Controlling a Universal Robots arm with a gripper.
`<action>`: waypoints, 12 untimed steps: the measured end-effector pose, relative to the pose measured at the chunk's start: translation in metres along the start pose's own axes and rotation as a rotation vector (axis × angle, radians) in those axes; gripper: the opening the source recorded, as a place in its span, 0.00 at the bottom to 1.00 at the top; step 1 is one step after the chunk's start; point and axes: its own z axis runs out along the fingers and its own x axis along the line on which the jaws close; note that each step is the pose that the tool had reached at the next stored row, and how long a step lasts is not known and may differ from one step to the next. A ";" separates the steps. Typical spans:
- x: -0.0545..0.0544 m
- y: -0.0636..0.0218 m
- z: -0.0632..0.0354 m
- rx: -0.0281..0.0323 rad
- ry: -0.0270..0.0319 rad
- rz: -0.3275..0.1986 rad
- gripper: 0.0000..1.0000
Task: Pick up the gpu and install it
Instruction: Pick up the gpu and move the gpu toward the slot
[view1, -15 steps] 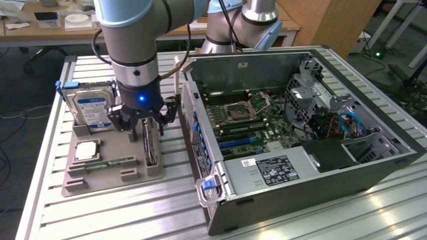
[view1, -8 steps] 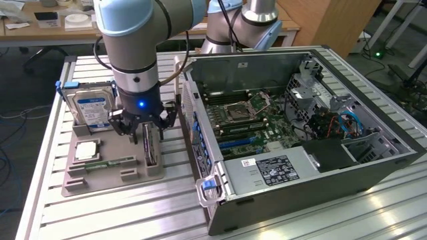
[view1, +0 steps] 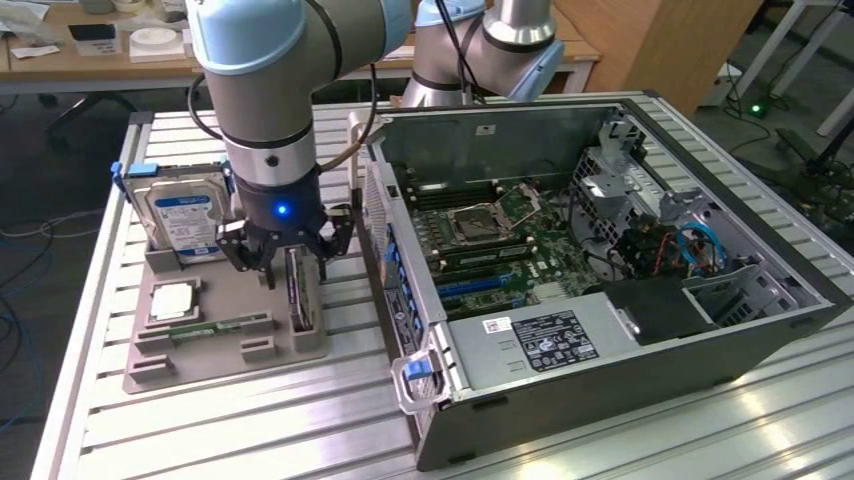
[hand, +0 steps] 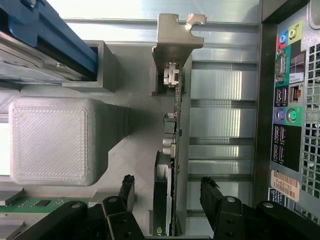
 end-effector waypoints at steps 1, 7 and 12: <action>0.000 0.0000 0.0000 0.0000 0.0000 0.000 0.63; 0.000 0.0000 0.0000 0.0000 0.0000 0.000 0.45; 0.000 0.0000 -0.0005 -0.0002 -0.0003 0.000 0.38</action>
